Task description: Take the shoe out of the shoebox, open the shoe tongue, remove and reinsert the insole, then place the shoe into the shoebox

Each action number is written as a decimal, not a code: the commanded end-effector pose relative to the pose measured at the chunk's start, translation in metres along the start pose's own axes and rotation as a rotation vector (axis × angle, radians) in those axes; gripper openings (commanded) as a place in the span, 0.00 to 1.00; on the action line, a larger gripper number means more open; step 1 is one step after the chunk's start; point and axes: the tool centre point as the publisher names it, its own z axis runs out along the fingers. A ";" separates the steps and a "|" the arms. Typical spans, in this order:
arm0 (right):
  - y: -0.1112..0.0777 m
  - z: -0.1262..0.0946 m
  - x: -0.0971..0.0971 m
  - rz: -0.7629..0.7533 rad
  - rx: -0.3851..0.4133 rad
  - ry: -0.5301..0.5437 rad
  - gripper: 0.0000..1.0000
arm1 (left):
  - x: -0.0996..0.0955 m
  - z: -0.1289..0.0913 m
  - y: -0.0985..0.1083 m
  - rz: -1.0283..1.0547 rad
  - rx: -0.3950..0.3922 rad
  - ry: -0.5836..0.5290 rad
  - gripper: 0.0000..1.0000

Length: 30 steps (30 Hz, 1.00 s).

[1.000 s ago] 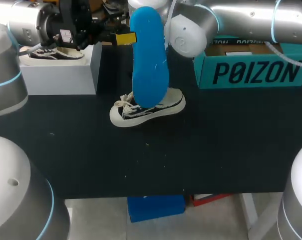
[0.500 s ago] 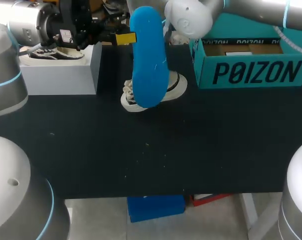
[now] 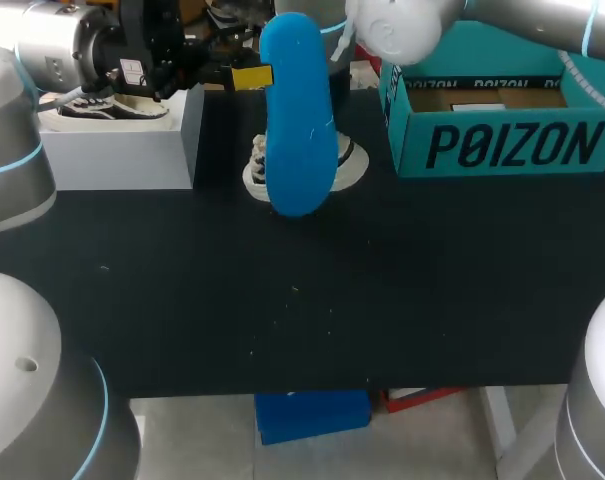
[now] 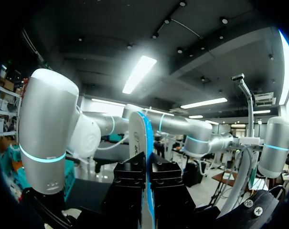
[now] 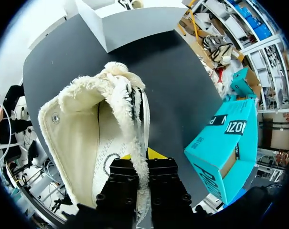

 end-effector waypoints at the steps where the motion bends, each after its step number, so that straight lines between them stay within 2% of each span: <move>1: -0.008 0.003 0.005 0.113 -0.017 -0.010 0.00 | 0.000 0.001 0.001 0.001 0.000 -0.002 0.00; 14: -0.012 0.011 0.026 0.640 -0.018 -0.029 0.00 | 0.000 0.001 0.001 0.001 0.000 -0.002 0.00; 18: -0.014 0.009 0.027 0.788 -0.018 -0.035 0.00 | 0.000 0.001 0.001 0.001 0.000 -0.002 0.00; 26: -0.017 0.011 0.032 0.930 -0.030 -0.047 0.00 | 0.000 0.001 0.001 0.001 0.000 -0.002 0.00; 30: -0.018 0.017 0.036 0.924 -0.032 -0.044 0.00 | 0.000 0.001 0.001 0.001 0.000 -0.002 0.00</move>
